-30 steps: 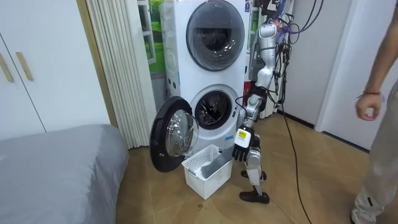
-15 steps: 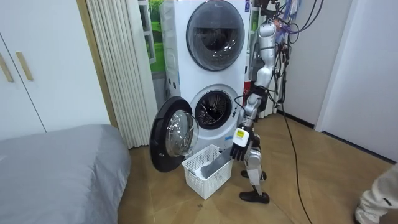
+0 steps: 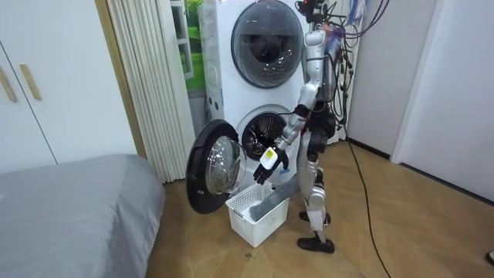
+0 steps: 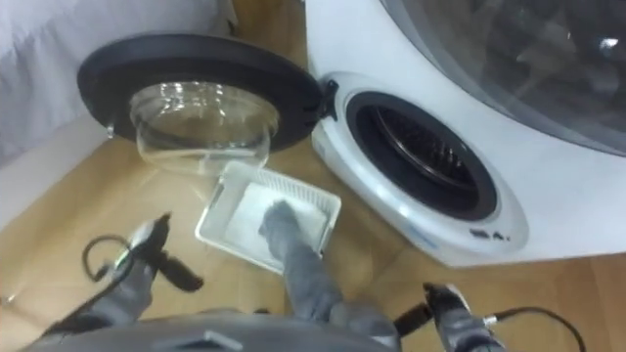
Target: Put towel into washing machine
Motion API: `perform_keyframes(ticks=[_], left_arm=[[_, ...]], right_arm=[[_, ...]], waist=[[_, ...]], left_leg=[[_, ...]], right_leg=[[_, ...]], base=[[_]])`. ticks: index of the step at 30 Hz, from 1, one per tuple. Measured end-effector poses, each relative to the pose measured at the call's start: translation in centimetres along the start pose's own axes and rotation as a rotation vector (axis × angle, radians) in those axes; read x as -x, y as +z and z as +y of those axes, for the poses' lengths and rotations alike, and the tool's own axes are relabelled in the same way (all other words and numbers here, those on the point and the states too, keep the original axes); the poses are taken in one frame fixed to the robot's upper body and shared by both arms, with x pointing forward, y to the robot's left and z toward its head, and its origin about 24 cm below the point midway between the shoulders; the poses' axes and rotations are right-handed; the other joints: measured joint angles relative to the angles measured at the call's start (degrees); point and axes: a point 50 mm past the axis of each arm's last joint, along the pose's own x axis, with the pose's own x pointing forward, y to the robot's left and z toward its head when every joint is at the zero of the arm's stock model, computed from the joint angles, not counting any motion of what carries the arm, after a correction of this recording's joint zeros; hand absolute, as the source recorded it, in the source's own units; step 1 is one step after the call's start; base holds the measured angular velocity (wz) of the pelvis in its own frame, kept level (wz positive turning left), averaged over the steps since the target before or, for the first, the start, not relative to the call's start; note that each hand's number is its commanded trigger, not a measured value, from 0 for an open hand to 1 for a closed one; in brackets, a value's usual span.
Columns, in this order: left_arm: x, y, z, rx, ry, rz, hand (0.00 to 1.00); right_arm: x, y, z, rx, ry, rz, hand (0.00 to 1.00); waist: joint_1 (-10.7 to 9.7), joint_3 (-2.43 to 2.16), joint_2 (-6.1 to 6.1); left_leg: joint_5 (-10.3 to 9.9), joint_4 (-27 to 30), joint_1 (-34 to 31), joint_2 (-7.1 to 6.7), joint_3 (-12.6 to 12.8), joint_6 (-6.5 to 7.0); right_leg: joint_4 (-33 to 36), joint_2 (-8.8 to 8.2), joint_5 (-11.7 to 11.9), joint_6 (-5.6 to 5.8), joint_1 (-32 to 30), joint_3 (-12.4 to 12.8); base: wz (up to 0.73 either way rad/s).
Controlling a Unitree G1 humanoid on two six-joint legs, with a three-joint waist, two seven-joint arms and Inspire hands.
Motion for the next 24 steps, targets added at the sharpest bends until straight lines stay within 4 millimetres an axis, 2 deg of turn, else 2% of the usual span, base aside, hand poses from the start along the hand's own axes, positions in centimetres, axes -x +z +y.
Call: perform_keyframes(ticks=[1, 4, 6, 8, 10, 14, 17, 18, 19, 21, 24], left_arm=[[-0.1, 0.4, 0.1, -0.034, -0.002, -0.02, 0.0], [-0.6, 2.1, 0.6, -0.085, 0.019, -0.084, 0.0], [-1.1, 4.2, 1.7, -0.14, 0.054, -0.148, 0.0], [-1.3, 5.5, 2.1, -0.176, 0.074, -0.195, 0.0], [-1.4, 6.7, 2.9, -0.194, 0.112, -0.245, 0.0], [-1.7, 8.7, 4.2, -0.237, 0.165, -0.308, 0.0], [-1.7, 10.1, 4.9, -0.316, 0.196, -0.355, 0.0], [-1.7, 10.8, 5.1, -0.36, 0.208, -0.383, 0.0], [-1.7, 11.2, 5.2, -0.378, 0.219, -0.397, 0.0], [-1.6, 12.4, 5.5, -0.448, 0.244, -0.445, 0.0], [-1.4, 13.5, 6.1, -0.521, 0.29, -0.495, 0.0]], right_arm=[[-0.1, 1.3, 0.0, 0.007, -0.002, -0.044, 0.0], [-0.2, 3.6, -0.4, 0.035, -0.024, -0.122, 0.0], [-0.1, 5.6, -0.6, 0.043, -0.03, -0.181, 0.0], [-0.1, 6.9, -0.2, 0.047, -0.025, -0.224, 0.0], [0.1, 8.6, -0.1, 0.047, -0.02, -0.285, 0.0], [0.5, 10.9, -0.1, 0.005, -0.016, -0.357, 0.0], [0.7, 11.8, -0.2, -0.069, -0.007, -0.399, 0.0], [0.8, 12.1, -0.3, -0.095, 0.001, -0.416, 0.0], [0.8, 12.4, -0.5, -0.107, 0.003, -0.428, 0.0], [1.1, 13.3, -0.5, -0.156, 0.034, -0.47, 0.0], [1.4, 14.1, -0.5, -0.201, 0.068, -0.52, 0.0]], waist=[[-1.1, 0.7, 0.12], [-1.9, 1.19, 0.63], [-2.5, 1.77, 0.53], [-2.5, 2.07, 0.7], [-2.5, 2.78, 0.61], [-2.9, 3.36, 0.86], [-4.3, 3.71, 0.76], [-4.3, 3.77, 0.63], [-4.4, 3.87, 0.65], [-4.9, 4.02, 0.7], [-5.8, 4.07, 0.74]], left_leg=[[-0.6, 3.2, -2.6, -0.04, -0.1, 0.6], [-1.3, 7.0, -7.6, 0.03, -0.5, 0.9], [-1.7, 10.6, -12.1, 0.31, -0.1, 1.17], [-2.6, 14.3, -15.4, 0.94, 0.1, 1.38], [-3.9, 16.9, -18.7, 1.35, 0.1, 1.49], [-6.0, 22.0, -26.5, 1.93, -0.4, 1.7], [-7.6, 27.1, -32.1, 2.25, -0.4, 2.08], [-9.2, 28.9, -34.0, 2.3, -0.4, 2.32], [-10.0, 30.3, -35.2, 2.46, -0.4, 2.36], [-11.8, 35.6, -39.8, 3.36, -0.4, 2.67], [-13.2, 41.2, -44.6, 4.76, 0.3, 2.99]], right_leg=[[0.8, -0.09, 0.0, -0.04, -1.0, 1.0], [3.1, 0.07, 0.0, 0.01, -5.4, 2.5], [6.3, 0.17, 0.0, 0.02, -10.4, 1.8], [7.6, 0.51, 0.0, 0.02, -12.8, 1.6], [10.4, 0.95, -0.2, 0.28, -16.9, 1.3], [15.3, 1.06, -0.3, 0.48, -25.2, -0.8], [19.6, 0.92, -1.1, 0.59, -30.8, -1.8], [21.3, 0.92, -2.3, 0.7, -32.9, -1.9], [22.5, 0.98, -2.5, 0.71, -34.2, -2.0], [27.1, 1.58, -3.2, 1.0, -38.9, -1.9], [31.8, 2.03, -3.5, 1.04, -43.8, -1.8]], base=[[-0.17], [-0.1], [-0.02], [-0.19], [-0.34], [-0.2], [-0.04], [-0.09], [-0.19], [-0.19], [-0.15]])
